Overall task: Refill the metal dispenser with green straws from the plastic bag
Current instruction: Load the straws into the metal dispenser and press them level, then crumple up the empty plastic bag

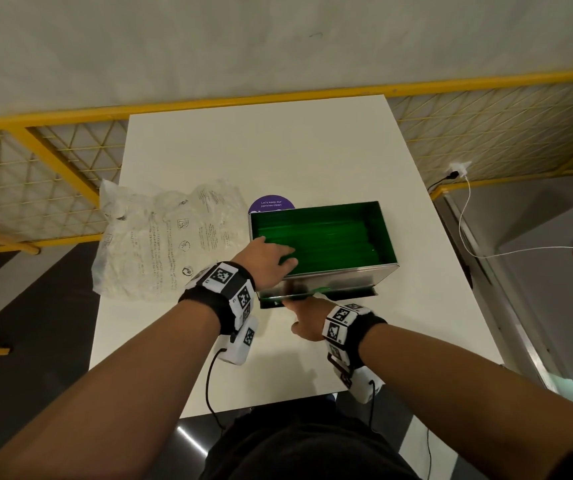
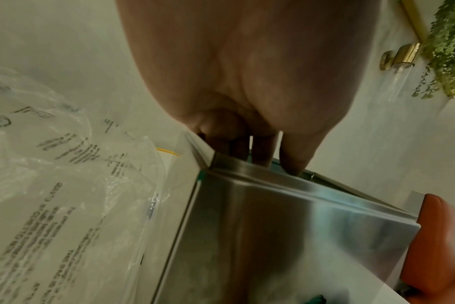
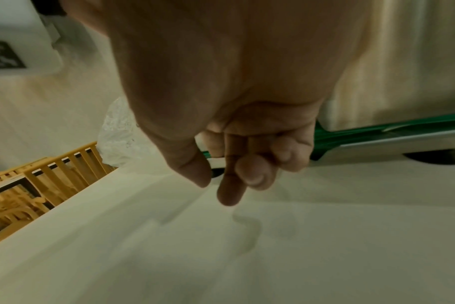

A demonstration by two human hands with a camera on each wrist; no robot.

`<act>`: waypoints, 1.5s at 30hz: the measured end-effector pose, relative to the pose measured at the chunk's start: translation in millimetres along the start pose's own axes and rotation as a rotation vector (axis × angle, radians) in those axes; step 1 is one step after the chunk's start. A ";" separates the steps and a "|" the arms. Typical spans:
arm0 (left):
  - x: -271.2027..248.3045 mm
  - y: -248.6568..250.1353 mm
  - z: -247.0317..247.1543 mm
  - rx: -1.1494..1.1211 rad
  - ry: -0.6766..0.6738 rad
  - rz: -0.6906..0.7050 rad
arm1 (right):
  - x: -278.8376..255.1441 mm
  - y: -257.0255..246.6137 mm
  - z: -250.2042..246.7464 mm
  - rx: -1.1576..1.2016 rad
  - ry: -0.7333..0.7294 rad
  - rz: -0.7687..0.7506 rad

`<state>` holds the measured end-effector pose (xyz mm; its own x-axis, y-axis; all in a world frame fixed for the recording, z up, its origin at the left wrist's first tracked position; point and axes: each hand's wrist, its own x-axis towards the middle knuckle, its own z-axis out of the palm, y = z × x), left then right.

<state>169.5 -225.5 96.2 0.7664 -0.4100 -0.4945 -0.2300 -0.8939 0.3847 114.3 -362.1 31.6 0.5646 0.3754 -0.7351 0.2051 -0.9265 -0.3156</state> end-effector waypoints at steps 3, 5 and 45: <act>0.7 -0.3 3.0 0.031 0.009 -0.001 | -4.9 8.9 0.3 -0.010 -0.011 0.046; 0.9 0.4 4.9 0.042 0.019 0.000 | -4.6 9.3 -0.3 -0.005 -0.033 0.050; -82.5 -221.2 51.0 -0.757 0.553 -0.847 | 17.1 -130.9 -43.7 0.258 0.349 -0.406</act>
<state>126.6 -3.1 12.1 0.6953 0.5327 -0.4825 0.7142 -0.4364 0.5472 132.0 -235.7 86.5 0.7201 0.6264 -0.2984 0.2834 -0.6581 -0.6976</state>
